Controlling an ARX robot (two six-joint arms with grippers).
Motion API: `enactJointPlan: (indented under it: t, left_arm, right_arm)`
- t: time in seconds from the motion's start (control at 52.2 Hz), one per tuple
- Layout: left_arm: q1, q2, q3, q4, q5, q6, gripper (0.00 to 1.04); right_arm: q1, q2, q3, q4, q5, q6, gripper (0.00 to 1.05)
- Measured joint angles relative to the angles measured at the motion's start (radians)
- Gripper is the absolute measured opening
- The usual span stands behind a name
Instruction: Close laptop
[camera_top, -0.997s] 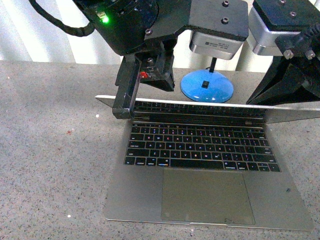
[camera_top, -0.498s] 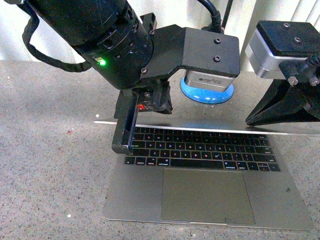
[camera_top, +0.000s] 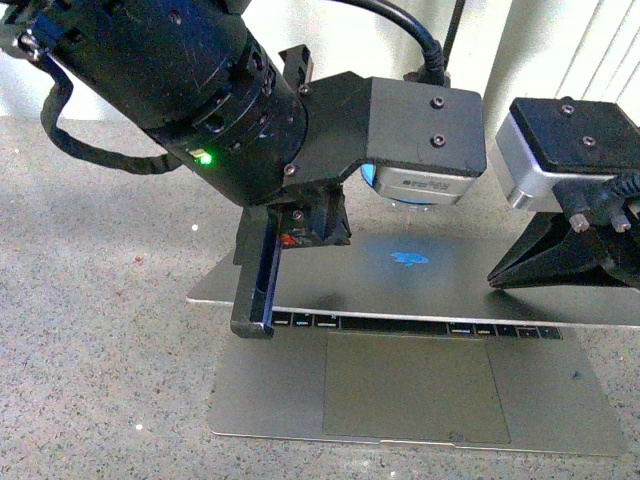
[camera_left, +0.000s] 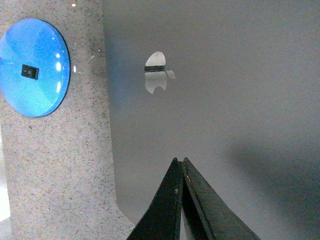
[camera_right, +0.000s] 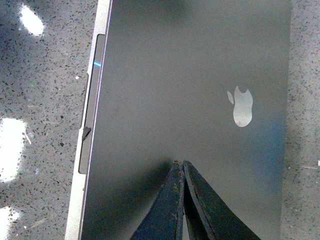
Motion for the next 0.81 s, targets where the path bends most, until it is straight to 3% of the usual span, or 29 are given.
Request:
enactJointPlan:
  t: [0.805]
  left_arm:
    - [-0.046, 0.041, -0.098, 0.117, 0.019, -0.029, 0.04]
  right_arm:
    - [0.000, 0.055, -0.053, 0.079, -0.006, 0.026, 0.03]
